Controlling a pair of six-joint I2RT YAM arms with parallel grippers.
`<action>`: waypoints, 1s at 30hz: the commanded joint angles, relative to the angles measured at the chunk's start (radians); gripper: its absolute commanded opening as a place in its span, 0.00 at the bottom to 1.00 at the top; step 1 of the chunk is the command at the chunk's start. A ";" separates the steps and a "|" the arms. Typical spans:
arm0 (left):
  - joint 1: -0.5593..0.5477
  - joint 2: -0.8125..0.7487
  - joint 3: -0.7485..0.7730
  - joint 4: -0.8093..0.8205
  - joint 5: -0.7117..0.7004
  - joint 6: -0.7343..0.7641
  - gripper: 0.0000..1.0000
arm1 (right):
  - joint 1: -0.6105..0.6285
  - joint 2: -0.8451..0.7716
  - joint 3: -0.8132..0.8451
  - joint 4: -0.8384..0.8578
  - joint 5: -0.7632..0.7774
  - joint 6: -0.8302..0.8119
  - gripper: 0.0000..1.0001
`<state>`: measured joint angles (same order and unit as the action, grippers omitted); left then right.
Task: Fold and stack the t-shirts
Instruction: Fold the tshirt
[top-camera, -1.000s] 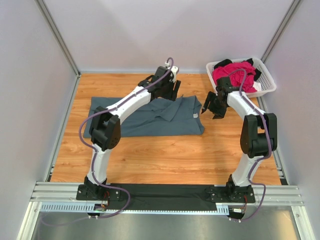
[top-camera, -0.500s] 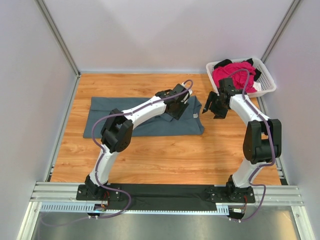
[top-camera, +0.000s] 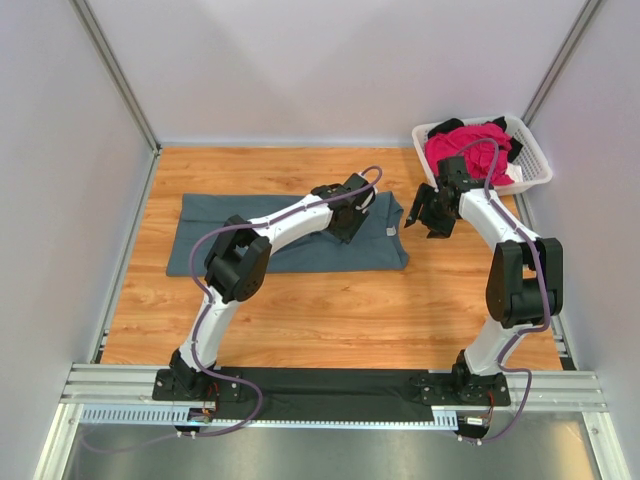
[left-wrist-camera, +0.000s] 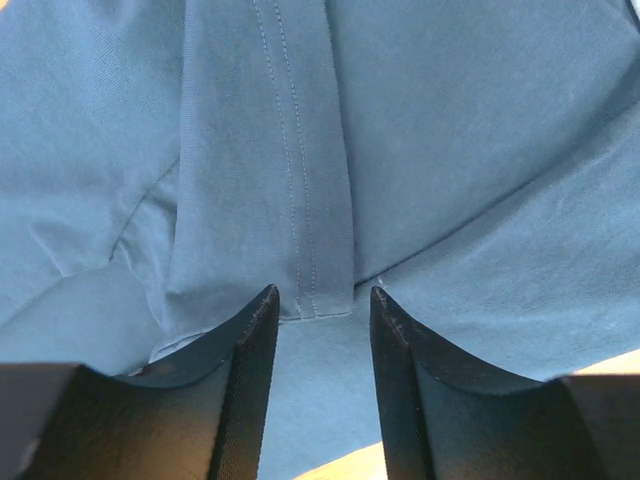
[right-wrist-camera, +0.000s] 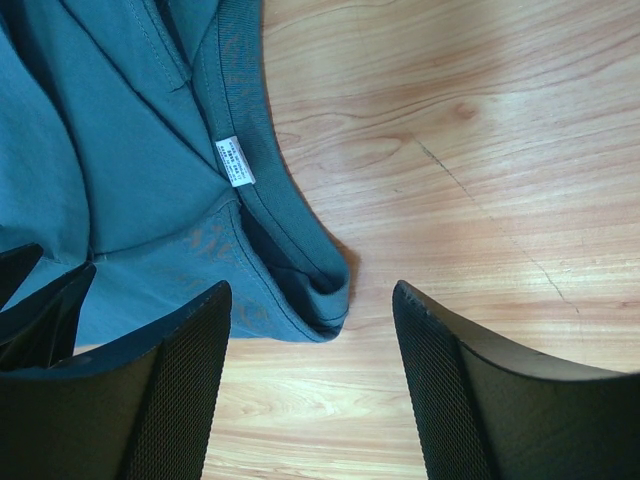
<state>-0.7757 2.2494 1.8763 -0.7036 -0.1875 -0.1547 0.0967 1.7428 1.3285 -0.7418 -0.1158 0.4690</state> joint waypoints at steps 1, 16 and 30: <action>-0.002 0.006 0.003 0.015 0.008 -0.016 0.48 | -0.003 -0.029 0.009 0.025 -0.005 -0.015 0.67; -0.002 0.045 0.041 -0.007 -0.047 -0.017 0.22 | -0.002 -0.029 0.012 0.018 -0.002 -0.020 0.66; 0.118 -0.054 0.024 0.085 0.026 -0.102 0.00 | 0.000 -0.014 -0.023 0.045 -0.059 -0.007 0.59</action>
<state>-0.6876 2.2807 1.8988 -0.6834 -0.2066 -0.2413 0.0967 1.7432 1.3121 -0.7322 -0.1539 0.4641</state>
